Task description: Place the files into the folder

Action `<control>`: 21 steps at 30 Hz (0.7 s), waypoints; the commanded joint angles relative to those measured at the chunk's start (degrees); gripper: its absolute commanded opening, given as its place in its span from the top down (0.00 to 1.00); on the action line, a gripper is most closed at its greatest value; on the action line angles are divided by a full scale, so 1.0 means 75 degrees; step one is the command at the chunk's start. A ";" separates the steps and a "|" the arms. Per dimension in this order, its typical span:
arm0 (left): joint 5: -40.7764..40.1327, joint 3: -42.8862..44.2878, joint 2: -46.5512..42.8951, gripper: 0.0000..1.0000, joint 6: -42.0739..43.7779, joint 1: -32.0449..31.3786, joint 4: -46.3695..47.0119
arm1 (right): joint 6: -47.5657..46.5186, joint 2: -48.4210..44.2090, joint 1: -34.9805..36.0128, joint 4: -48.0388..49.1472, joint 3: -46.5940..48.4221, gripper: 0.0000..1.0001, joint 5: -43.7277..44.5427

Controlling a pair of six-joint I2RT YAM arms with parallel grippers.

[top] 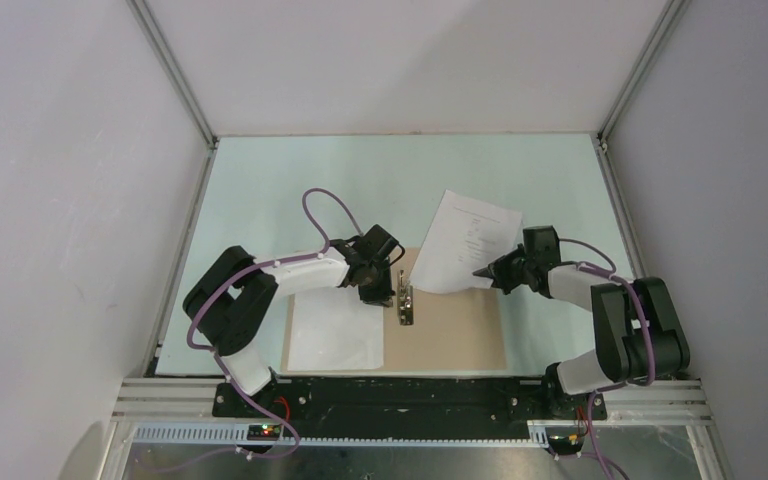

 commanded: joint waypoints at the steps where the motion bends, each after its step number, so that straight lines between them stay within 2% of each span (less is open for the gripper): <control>1: -0.0111 -0.0086 0.0296 0.87 0.0126 -0.0097 -0.0103 | -0.0560 -0.0384 0.0097 -0.0566 0.0147 1.00 0.0221; 8: -0.0093 -0.0025 0.0355 0.87 0.0110 -0.0098 -0.0104 | -0.0833 -0.0592 0.0183 -0.0839 0.0040 1.00 0.0009; 14: -0.0066 -0.0036 0.0391 0.87 0.0098 -0.0108 -0.0098 | -0.0222 -0.0586 -0.0394 -0.0342 0.0029 1.00 -0.0310; 21: -0.0049 -0.0072 0.0393 0.87 0.0116 -0.0107 -0.0088 | 0.0199 -0.0258 -0.0309 -0.0271 0.0373 1.00 -0.0001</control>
